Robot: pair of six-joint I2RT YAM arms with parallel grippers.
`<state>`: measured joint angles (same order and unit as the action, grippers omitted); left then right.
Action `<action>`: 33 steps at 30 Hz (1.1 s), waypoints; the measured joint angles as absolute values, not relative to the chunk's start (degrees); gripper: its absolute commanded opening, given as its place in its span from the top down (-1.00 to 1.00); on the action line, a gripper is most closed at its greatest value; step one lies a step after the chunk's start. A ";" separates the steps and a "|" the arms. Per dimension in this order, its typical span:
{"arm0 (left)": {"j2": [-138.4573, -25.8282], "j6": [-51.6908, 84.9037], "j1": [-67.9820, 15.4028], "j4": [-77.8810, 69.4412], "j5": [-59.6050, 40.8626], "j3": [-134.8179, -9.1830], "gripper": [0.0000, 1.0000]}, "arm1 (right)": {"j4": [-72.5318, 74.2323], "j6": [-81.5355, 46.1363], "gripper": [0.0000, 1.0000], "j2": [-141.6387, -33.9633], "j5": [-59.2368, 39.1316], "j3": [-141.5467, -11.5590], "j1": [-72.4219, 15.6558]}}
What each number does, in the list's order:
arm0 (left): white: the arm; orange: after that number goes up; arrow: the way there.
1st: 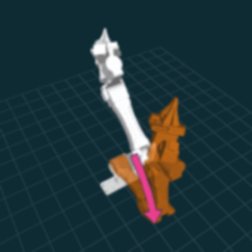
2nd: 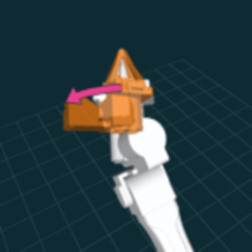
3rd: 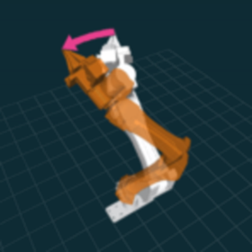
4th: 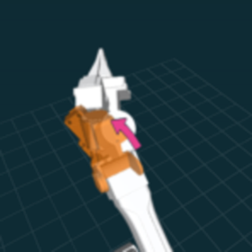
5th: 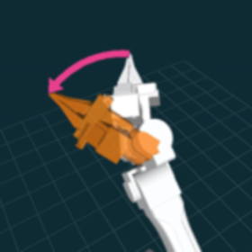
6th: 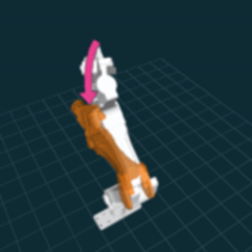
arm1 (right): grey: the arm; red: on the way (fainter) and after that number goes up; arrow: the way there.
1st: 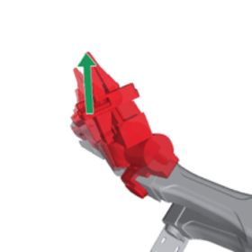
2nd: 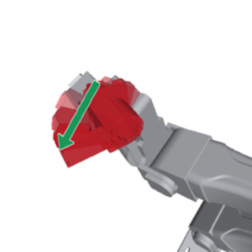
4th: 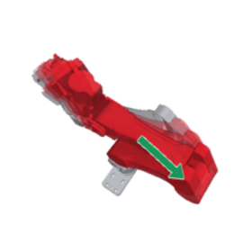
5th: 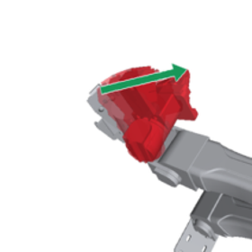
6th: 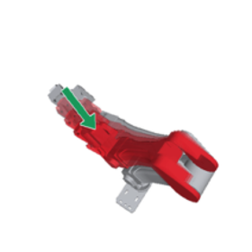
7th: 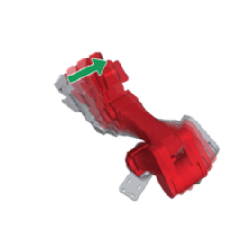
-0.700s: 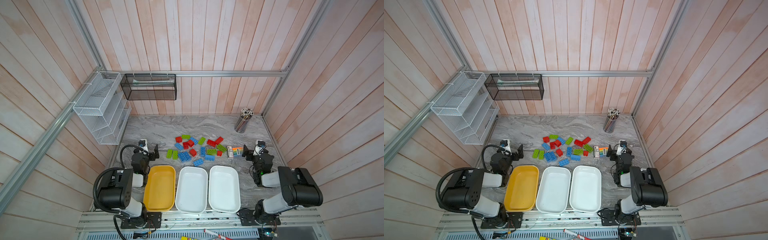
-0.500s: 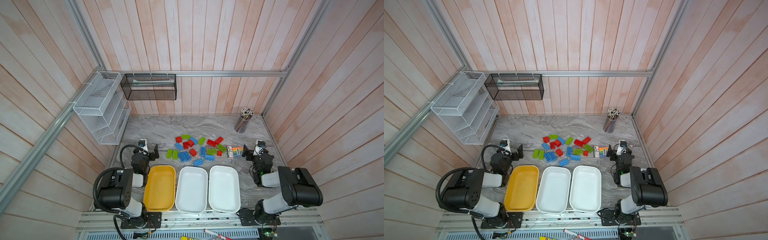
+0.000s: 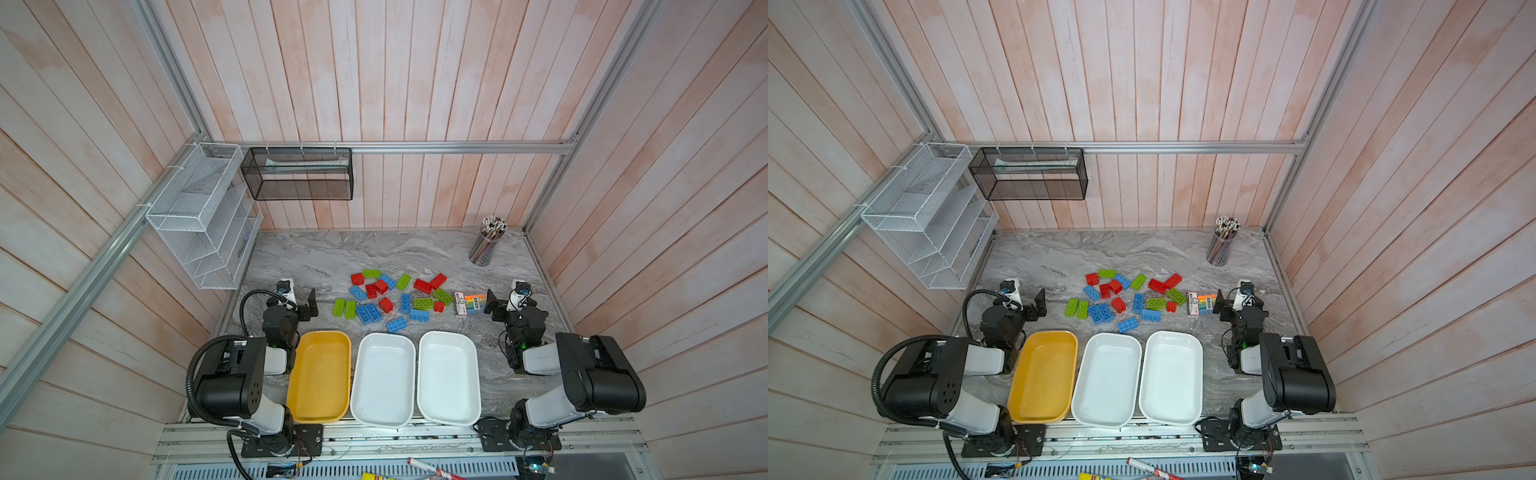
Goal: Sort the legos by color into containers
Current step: 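Raise both arms from rest and move grippers over the brick pile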
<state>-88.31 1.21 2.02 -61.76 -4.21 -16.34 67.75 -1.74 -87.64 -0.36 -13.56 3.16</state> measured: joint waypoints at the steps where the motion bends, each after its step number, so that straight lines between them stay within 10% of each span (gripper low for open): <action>1: -88.31 1.23 2.02 -61.76 -4.21 -16.34 -1.00 | 67.75 -1.74 -0.96 -87.64 -0.36 -13.56 3.16; 18: -87.88 1.23 2.24 -61.19 -4.23 -16.36 -1.00 | 68.01 -1.85 -0.96 -87.57 -0.45 -13.54 3.16; 33: -67.68 5.87 0.93 -8.43 -8.54 -44.03 -0.99 | 43.55 -3.73 -0.96 -66.11 -10.31 -24.53 3.14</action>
<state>-67.68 5.87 0.93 -8.43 -8.54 -44.03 43.55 -3.73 -66.11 -10.31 -24.53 3.14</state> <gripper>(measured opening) 0.997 0.980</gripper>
